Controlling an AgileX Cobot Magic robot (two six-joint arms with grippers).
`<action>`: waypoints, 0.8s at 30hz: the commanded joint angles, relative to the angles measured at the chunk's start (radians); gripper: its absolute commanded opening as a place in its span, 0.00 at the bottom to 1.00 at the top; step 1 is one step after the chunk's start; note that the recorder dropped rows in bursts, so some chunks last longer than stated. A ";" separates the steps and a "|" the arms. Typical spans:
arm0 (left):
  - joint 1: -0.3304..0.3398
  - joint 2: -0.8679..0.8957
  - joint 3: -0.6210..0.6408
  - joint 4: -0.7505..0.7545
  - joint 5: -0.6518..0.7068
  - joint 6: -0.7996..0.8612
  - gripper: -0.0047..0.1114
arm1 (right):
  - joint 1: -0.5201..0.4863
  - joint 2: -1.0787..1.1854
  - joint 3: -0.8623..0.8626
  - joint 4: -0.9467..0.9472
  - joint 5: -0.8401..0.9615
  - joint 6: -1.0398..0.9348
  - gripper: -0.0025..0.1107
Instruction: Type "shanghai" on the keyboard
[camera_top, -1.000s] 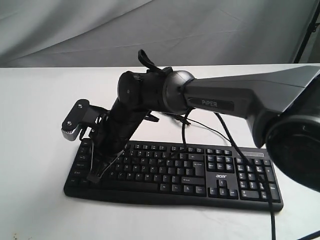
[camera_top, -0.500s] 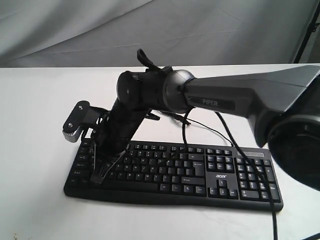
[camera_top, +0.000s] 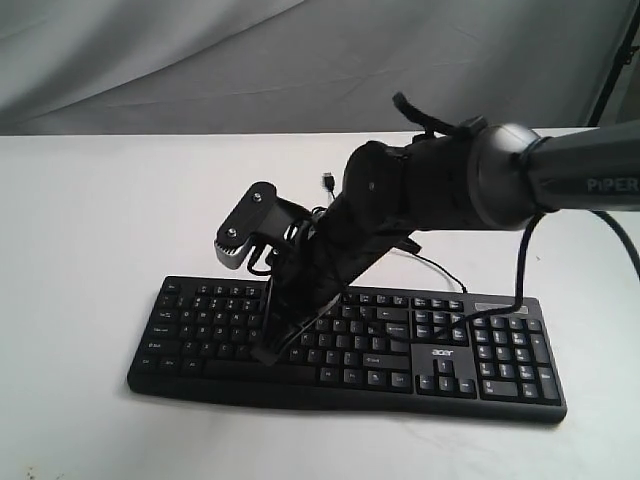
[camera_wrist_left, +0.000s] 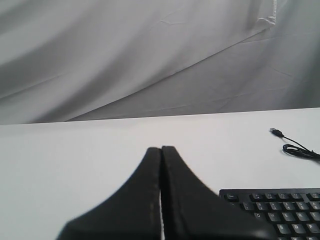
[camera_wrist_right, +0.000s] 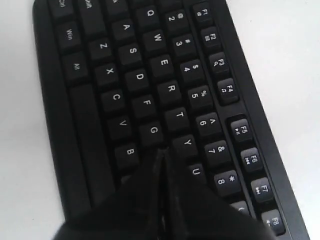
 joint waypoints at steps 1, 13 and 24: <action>-0.006 -0.002 0.002 0.000 -0.006 -0.003 0.04 | -0.003 0.032 0.006 0.039 -0.046 -0.040 0.02; -0.006 -0.002 0.002 0.000 -0.006 -0.003 0.04 | -0.003 0.065 0.006 0.128 -0.059 -0.127 0.02; -0.006 -0.002 0.002 0.000 -0.006 -0.003 0.04 | -0.003 0.099 0.006 0.141 -0.057 -0.127 0.02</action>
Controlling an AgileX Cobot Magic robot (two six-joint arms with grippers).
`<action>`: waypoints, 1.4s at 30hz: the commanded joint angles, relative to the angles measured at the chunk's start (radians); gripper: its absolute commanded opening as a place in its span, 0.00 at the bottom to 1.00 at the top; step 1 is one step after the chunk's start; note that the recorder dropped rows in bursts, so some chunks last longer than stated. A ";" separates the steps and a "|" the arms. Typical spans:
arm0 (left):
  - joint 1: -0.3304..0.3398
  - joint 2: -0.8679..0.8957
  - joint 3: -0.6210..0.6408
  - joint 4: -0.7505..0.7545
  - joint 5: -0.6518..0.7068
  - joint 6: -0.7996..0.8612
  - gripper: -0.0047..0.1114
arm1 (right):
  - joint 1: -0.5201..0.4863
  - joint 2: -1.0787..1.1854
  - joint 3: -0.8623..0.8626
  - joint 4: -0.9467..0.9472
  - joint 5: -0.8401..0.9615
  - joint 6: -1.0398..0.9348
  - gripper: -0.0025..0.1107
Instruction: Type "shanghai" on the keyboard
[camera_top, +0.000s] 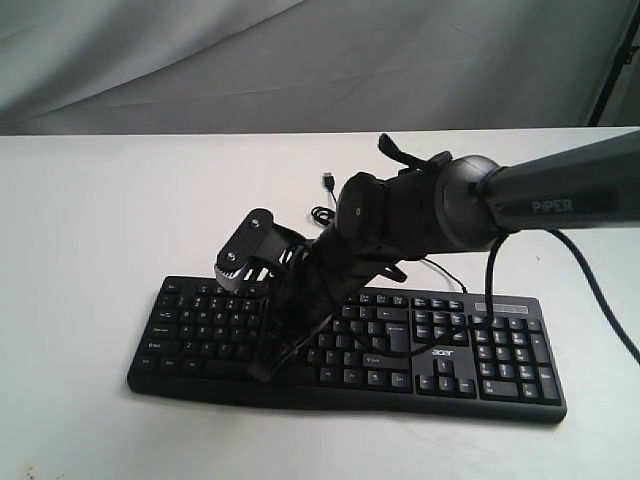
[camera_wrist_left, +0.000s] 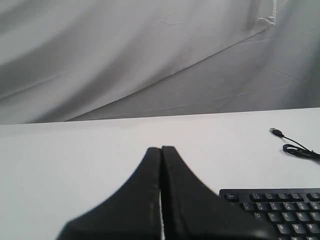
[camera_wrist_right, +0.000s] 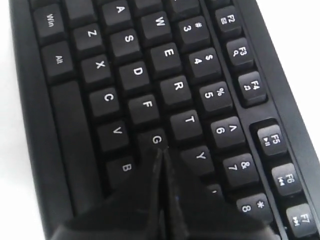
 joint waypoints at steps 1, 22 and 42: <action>-0.006 -0.002 0.002 0.000 -0.006 -0.003 0.04 | -0.003 0.002 0.006 0.008 -0.005 -0.006 0.02; -0.006 -0.002 0.002 0.000 -0.006 -0.003 0.04 | 0.083 0.190 -0.415 -0.019 0.184 0.029 0.02; -0.006 -0.002 0.002 0.000 -0.006 -0.003 0.04 | 0.095 0.223 -0.425 -0.029 0.167 0.026 0.02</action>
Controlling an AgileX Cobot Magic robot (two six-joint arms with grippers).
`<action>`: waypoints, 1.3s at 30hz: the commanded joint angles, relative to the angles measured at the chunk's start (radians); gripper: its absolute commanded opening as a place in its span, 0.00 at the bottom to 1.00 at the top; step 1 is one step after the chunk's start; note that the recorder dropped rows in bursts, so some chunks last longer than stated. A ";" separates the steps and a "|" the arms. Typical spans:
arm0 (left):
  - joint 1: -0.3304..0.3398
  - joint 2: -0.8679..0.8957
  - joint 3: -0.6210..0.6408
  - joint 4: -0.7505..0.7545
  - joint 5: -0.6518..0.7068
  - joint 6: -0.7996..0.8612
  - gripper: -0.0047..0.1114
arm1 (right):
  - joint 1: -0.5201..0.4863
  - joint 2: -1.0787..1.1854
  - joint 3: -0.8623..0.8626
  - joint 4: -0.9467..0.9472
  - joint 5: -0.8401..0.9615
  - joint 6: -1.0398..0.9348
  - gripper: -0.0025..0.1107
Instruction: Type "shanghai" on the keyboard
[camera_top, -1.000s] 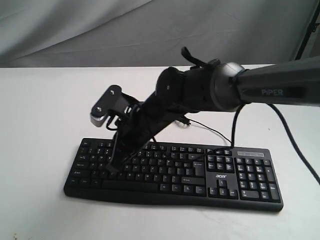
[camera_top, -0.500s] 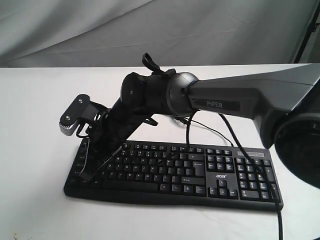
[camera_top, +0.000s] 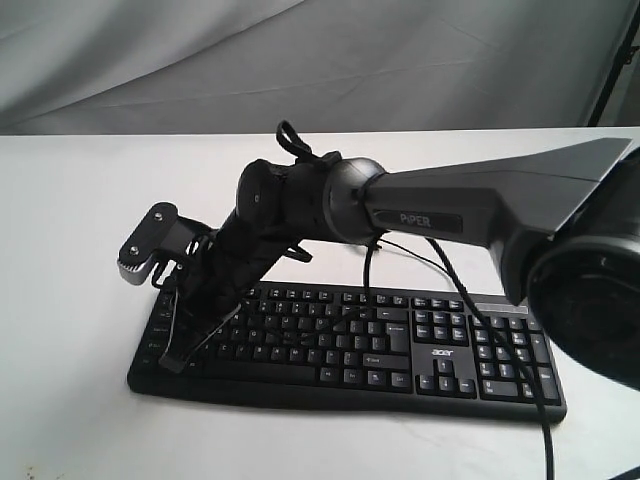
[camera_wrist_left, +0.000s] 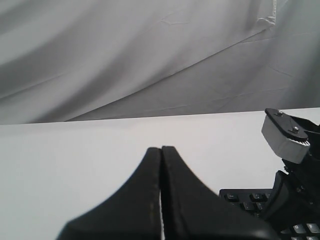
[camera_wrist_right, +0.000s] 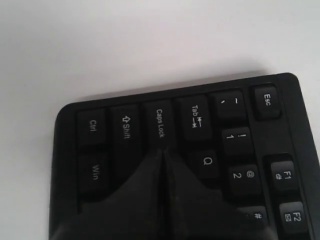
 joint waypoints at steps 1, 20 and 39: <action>-0.006 -0.002 0.002 0.000 -0.006 -0.003 0.04 | 0.003 -0.001 -0.006 -0.001 -0.005 -0.003 0.02; -0.006 -0.002 0.002 0.000 -0.006 -0.003 0.04 | -0.007 -0.134 0.028 -0.218 0.086 0.169 0.02; -0.006 -0.002 0.002 0.000 -0.006 -0.003 0.04 | -0.048 -0.329 0.477 -0.127 -0.177 0.193 0.02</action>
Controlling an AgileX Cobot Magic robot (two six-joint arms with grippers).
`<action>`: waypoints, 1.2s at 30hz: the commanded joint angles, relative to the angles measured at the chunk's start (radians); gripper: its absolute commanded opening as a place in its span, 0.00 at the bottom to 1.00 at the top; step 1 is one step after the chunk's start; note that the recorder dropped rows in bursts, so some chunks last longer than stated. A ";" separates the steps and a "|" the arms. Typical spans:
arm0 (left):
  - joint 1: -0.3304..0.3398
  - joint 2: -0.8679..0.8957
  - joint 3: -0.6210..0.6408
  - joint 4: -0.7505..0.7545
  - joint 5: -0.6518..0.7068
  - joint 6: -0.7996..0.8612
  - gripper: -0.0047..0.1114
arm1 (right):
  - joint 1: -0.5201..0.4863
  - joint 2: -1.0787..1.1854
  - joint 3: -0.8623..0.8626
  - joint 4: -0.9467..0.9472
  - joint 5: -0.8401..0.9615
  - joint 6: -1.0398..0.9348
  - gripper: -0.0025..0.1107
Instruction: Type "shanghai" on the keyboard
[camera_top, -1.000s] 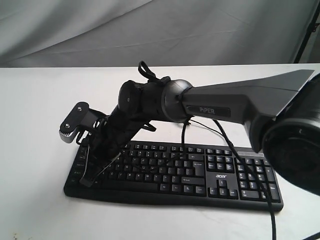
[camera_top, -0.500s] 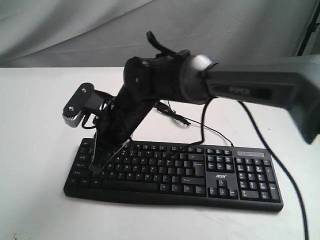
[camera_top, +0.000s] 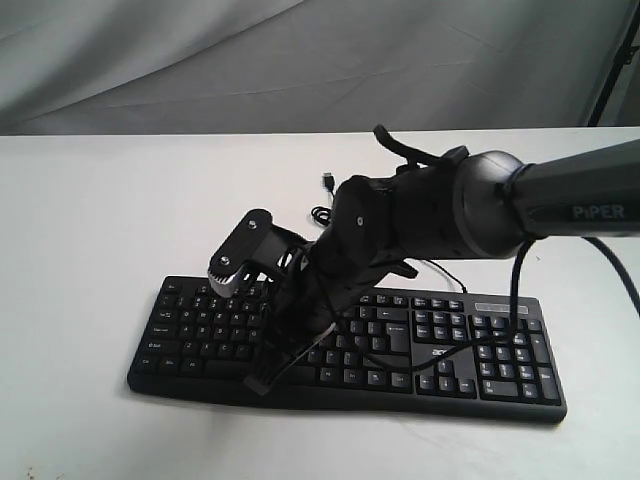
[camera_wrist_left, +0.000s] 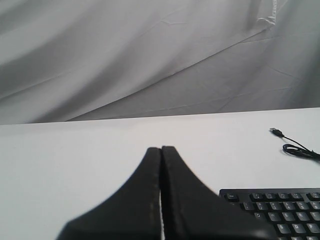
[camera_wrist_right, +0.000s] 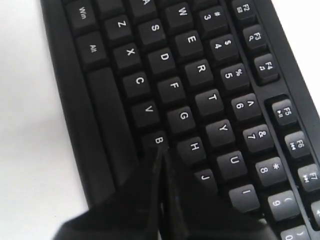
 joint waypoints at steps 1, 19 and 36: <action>-0.006 -0.002 0.002 0.000 -0.006 -0.003 0.04 | -0.003 -0.014 0.007 0.014 -0.018 0.002 0.02; -0.006 -0.002 0.002 0.000 -0.006 -0.003 0.04 | -0.003 0.035 0.001 0.034 -0.035 -0.027 0.02; -0.006 -0.002 0.002 0.000 -0.006 -0.003 0.04 | -0.001 0.120 -0.158 0.026 0.035 -0.032 0.02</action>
